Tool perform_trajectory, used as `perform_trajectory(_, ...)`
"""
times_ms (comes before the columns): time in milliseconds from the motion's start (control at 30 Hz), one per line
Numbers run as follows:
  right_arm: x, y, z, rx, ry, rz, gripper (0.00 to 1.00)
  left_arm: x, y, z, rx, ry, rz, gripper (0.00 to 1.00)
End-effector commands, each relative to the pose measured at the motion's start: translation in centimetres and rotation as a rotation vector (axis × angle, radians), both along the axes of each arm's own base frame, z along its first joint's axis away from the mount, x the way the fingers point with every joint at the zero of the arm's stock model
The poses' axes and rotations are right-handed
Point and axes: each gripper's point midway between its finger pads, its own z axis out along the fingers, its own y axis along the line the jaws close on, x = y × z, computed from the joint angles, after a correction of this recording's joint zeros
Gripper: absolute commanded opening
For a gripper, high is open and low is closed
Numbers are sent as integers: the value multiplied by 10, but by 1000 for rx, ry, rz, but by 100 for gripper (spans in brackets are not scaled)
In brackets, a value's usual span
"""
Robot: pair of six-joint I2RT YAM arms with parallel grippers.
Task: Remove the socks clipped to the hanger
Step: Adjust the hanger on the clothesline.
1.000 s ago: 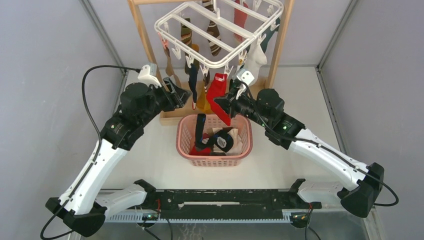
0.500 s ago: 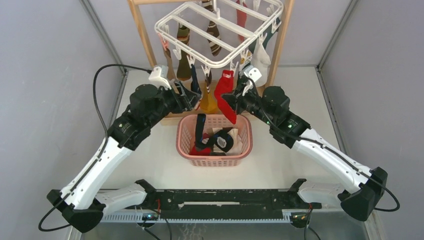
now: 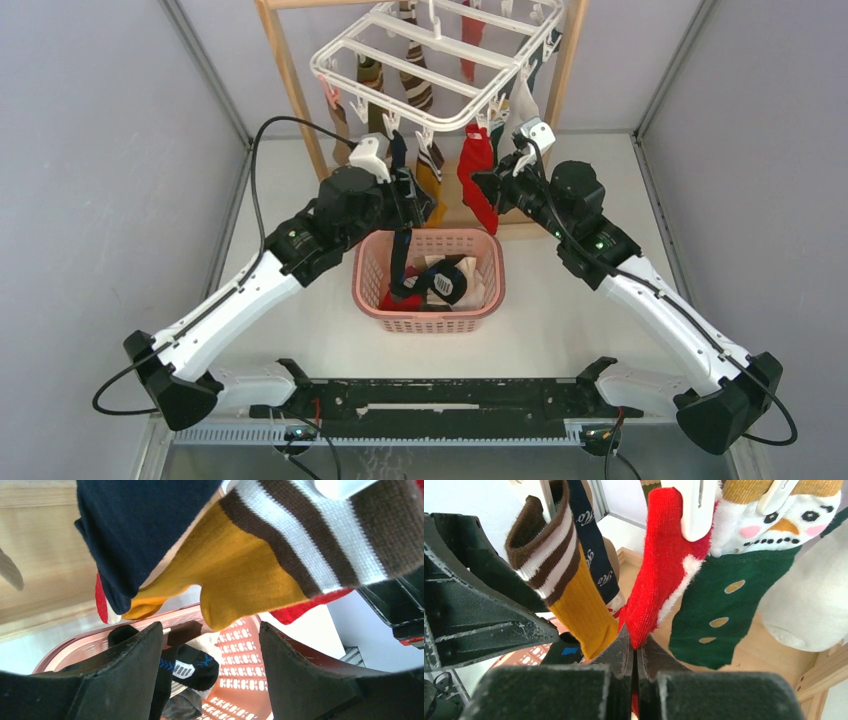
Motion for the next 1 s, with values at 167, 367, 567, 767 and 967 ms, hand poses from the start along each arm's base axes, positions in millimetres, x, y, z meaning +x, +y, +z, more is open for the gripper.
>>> perform_trajectory(167,-3,-7,12,34,-4,12,0,4,-24,53,-73,-113,11,75)
perform_trajectory(367,7,-20,6,27,18,-29,28,3,-11,50,-56,-127,49,75)
perform_trajectory(567,7,-34,-1,28,37,-56,49,-6,8,49,-36,-141,75,76)
perform_trajectory(767,-21,-43,-19,4,67,-53,52,-7,19,44,-14,-140,90,77)
perform_trajectory(967,-56,-45,-25,18,39,-8,55,-5,23,43,-11,-141,96,77)
